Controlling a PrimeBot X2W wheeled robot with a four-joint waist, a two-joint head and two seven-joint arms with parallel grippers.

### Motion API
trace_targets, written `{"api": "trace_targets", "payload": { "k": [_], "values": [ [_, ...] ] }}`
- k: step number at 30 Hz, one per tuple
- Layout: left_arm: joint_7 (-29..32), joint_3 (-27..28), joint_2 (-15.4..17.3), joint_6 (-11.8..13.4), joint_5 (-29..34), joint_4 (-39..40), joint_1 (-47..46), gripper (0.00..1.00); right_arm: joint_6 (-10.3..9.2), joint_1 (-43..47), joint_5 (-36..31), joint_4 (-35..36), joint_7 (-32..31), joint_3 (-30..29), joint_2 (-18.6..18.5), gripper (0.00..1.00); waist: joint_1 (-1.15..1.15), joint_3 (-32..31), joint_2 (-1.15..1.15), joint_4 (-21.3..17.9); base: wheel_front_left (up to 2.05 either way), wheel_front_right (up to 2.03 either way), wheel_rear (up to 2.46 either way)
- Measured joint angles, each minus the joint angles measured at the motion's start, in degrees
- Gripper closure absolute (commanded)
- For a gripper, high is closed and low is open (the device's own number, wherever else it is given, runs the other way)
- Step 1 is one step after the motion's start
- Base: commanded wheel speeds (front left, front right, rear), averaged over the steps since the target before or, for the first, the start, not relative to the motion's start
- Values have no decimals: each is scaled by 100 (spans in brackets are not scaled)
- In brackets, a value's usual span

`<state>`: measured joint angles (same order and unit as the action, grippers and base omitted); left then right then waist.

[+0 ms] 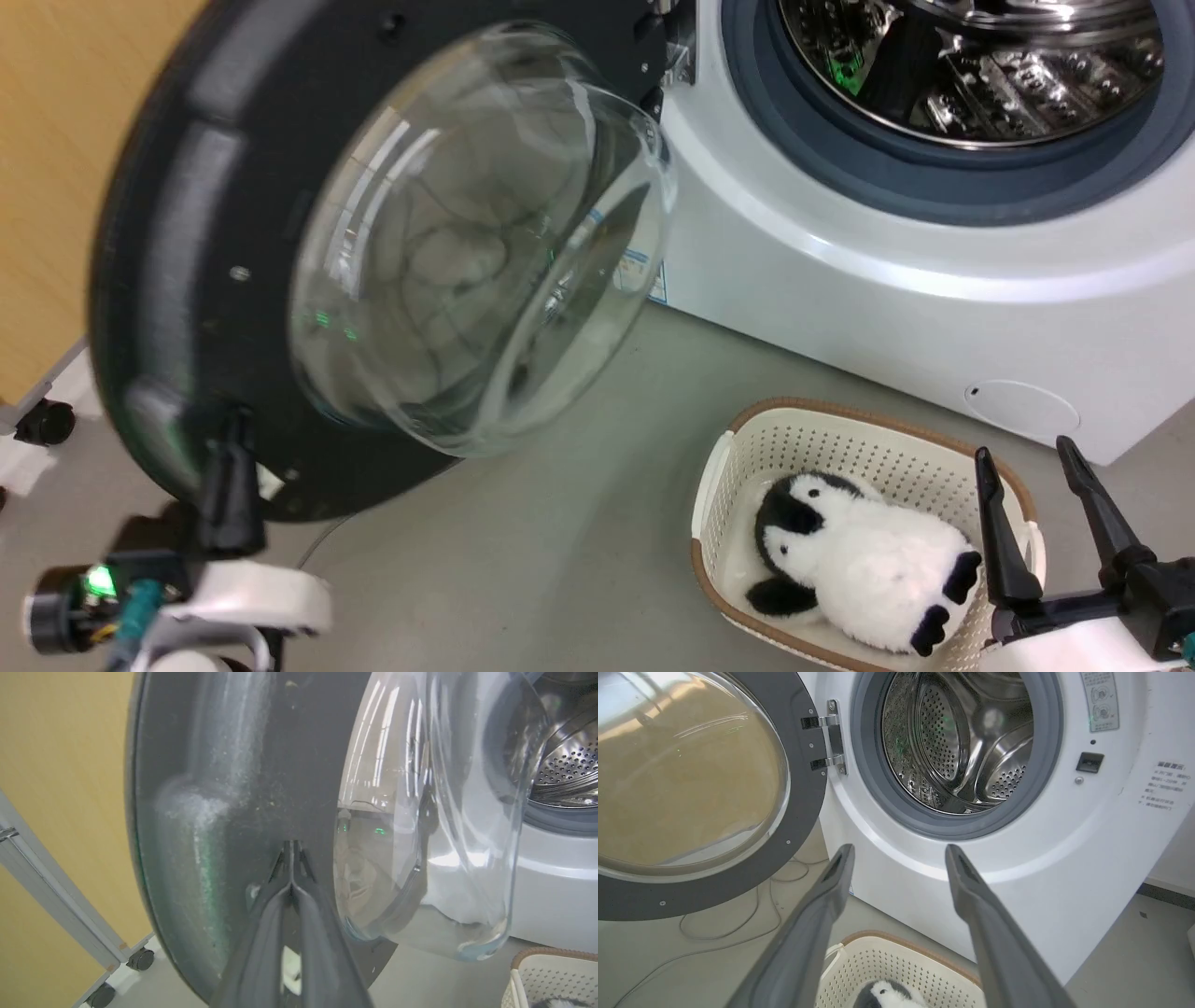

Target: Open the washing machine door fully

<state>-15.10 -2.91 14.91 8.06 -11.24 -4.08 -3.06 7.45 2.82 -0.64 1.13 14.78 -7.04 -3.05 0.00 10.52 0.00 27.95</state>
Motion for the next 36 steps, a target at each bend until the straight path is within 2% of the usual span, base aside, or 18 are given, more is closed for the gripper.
{"api": "trace_targets", "payload": {
  "k": [7, 19, 29, 36],
  "values": [
    [0, 659, 25, -26, -249, -665, -567, 100, 0, -138, -122, 3, 0, 22, 0, 0, 0, 166, 0, -58, 0, 0, 0],
    [0, 1500, 109, -274, -303, -1630, -1432, 100, 0, -357, -216, -1, 0, 70, 1, 0, 0, 455, 0, -318, 0, 0, 0],
    [0, 2038, 389, -515, -354, -2717, -2127, 100, 0, -478, -261, -9, 0, 65, 1, 0, 0, 645, 0, -601, 0, 0, 0],
    [0, 2164, 548, -558, -210, -3234, -2493, 100, 0, -548, -293, -20, 0, 64, 1, 0, 0, 719, 0, -716, 0, 0, 0]
  ]
}}
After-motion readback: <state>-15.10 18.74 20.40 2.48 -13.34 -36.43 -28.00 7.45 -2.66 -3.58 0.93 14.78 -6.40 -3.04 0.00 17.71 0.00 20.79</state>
